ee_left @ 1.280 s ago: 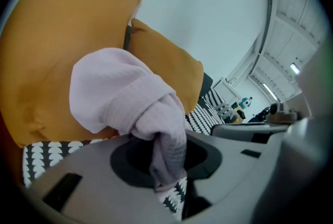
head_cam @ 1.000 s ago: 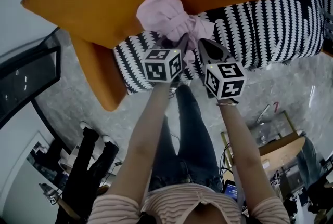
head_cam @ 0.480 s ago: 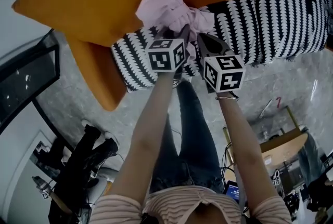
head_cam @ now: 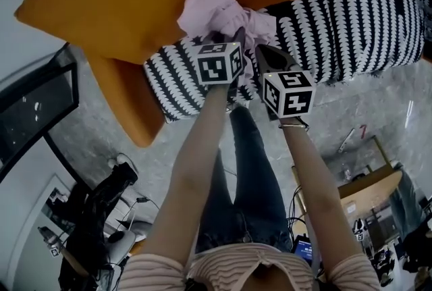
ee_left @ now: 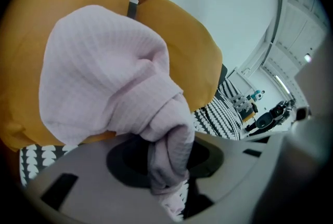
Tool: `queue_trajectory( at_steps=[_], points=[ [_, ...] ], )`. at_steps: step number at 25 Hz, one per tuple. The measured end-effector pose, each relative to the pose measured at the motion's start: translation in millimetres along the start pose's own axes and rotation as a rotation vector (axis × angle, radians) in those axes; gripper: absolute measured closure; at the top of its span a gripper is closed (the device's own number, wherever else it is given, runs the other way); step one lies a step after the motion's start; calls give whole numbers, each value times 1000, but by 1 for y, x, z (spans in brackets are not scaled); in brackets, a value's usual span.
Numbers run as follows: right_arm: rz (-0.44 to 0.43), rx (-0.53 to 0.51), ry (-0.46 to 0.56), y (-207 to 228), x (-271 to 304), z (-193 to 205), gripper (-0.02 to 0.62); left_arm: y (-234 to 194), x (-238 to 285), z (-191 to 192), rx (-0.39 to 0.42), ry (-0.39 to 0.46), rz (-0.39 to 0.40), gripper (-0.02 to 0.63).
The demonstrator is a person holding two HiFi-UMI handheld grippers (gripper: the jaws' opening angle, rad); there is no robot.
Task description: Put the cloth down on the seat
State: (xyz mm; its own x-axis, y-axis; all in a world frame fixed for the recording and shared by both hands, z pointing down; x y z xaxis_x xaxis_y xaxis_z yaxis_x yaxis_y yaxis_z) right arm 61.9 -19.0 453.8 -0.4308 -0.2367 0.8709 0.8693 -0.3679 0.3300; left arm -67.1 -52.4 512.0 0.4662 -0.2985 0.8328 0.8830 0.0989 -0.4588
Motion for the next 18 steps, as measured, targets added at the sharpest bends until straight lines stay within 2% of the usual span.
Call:
queue_trajectory(
  at_steps=[9, 14, 18],
  points=[
    [19, 34, 16, 8, -12, 17, 586, 21, 2, 15, 29, -63, -72, 416],
    [27, 48, 75, 14, -38, 28, 586, 42, -8, 27, 44, -35, -90, 385],
    [29, 51, 125, 2, -63, 39, 586, 54, -32, 45, 57, 0, -81, 380]
  ],
)
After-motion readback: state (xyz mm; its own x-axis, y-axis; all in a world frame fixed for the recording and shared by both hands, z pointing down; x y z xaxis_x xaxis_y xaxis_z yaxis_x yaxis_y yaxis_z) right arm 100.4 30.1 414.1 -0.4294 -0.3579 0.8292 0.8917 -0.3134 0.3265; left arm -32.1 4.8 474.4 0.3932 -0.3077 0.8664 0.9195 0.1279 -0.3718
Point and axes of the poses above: the fingertips, and each gripper's own axes: x forward along the fingers, y to its right, z out of its underside, the point moved 8 cm from there along -x, backward along the fingers, and after that the axes turned 13 degrees about -y, right-handed, at the moved point
